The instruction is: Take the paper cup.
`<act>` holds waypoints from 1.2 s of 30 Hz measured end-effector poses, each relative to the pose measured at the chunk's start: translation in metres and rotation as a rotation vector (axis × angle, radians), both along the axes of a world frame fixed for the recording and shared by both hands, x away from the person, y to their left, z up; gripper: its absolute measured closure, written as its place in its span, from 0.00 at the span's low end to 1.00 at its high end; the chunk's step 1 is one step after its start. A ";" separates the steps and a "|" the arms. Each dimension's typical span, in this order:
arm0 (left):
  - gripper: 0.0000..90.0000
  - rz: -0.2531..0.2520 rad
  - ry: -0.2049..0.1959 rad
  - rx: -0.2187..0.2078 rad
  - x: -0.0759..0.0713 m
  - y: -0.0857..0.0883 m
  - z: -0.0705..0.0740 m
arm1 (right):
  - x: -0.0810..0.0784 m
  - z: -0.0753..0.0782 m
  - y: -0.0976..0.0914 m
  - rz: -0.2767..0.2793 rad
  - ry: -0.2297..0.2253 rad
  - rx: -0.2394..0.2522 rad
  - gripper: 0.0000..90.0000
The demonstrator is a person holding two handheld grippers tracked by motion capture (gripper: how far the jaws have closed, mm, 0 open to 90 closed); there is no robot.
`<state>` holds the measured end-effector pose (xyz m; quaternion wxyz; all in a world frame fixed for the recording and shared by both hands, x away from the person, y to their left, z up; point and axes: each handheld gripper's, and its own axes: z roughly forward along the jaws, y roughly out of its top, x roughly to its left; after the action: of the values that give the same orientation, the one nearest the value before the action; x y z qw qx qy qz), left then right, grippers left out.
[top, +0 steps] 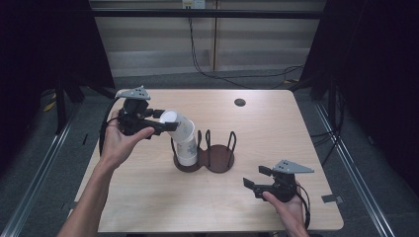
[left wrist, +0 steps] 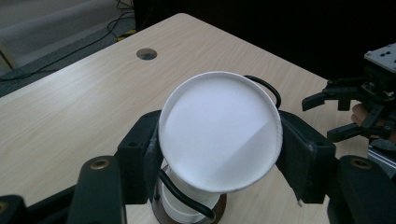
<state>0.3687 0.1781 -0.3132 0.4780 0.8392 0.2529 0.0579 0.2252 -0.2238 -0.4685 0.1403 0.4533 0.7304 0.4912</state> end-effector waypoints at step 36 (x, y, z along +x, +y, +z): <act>0.41 -0.087 0.006 -0.062 -0.051 0.031 -0.023 | -0.001 0.003 0.010 0.064 -0.012 0.023 0.15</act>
<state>0.3178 0.2095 -0.3366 0.5049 0.8344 0.2192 0.0266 0.2240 -0.2134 -0.4652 0.1237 0.4281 0.7382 0.5064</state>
